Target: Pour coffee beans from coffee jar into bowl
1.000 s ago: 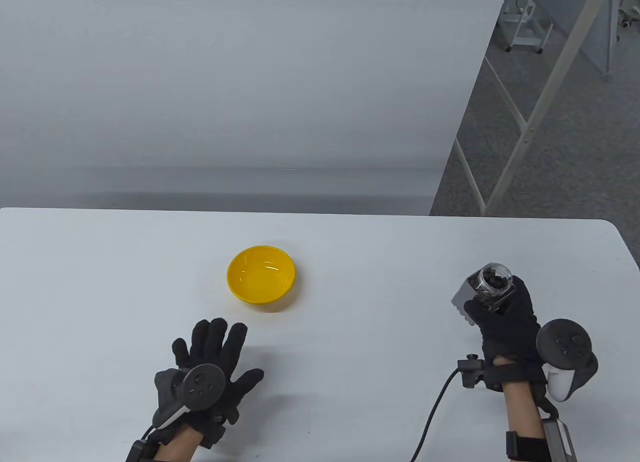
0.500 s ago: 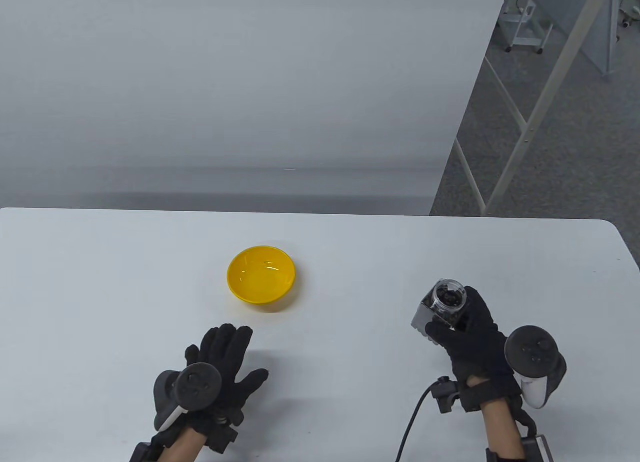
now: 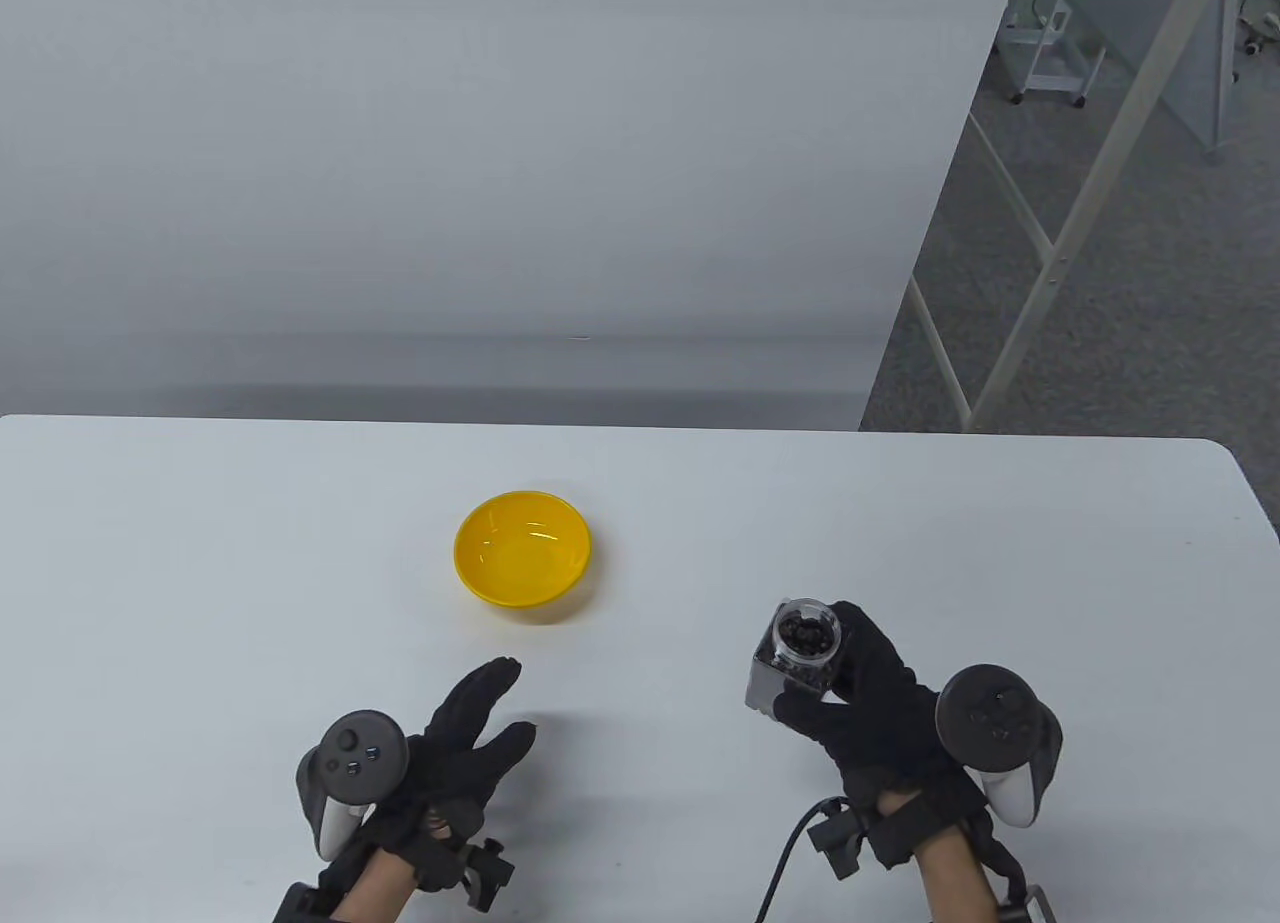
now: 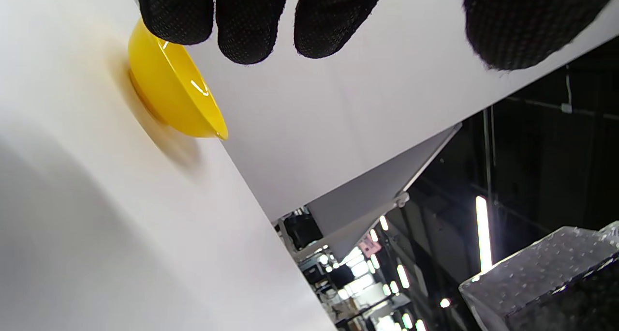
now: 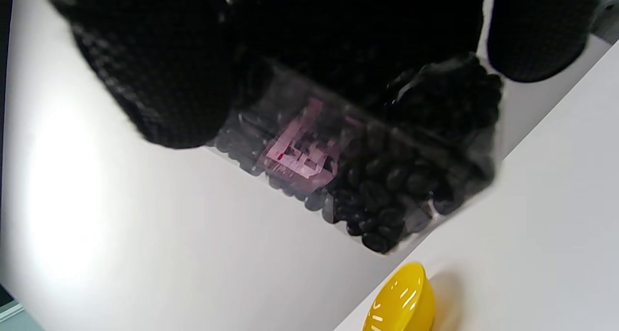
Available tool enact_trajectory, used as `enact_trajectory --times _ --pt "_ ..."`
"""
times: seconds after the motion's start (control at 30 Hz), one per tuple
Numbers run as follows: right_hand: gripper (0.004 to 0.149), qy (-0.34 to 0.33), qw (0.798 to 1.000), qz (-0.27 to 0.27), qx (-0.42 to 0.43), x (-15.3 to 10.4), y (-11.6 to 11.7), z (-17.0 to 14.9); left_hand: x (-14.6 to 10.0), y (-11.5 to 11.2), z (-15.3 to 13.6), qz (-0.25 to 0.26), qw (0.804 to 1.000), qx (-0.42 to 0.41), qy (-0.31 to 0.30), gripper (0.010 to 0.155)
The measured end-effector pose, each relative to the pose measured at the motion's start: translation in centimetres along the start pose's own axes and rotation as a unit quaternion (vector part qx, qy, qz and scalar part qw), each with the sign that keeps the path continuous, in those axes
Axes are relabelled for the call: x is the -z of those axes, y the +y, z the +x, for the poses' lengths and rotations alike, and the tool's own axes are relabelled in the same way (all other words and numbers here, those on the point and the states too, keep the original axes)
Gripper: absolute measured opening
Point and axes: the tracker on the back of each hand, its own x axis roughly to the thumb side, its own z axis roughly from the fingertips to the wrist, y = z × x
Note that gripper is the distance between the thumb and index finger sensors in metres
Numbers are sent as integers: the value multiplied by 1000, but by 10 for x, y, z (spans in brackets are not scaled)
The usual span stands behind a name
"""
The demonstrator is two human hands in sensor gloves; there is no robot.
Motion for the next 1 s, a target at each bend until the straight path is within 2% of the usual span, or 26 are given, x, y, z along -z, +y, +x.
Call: enact_trajectory --times 0.17,0.27,0.5,0.67,0.87,1.0 --pt "88 -1 999 39 19 -1 19 3 1 -4 1 -21 996 -88 -10 88" --pt "88 1 998 60 32 -1 32 3 1 -8 3 -34 993 -114 -15 89" --pt "88 -2 994 95 54 -1 51 3 1 -20 13 -63 990 -120 -48 90" --pt "88 -4 990 125 60 -4 64 4 -1 -35 27 -78 987 -113 -79 85" --pt "88 -5 986 148 73 -6 80 6 -4 -49 45 -74 987 -82 -117 84" --pt "88 -8 983 165 77 -7 91 9 -4 -53 51 -69 987 -74 -128 89"
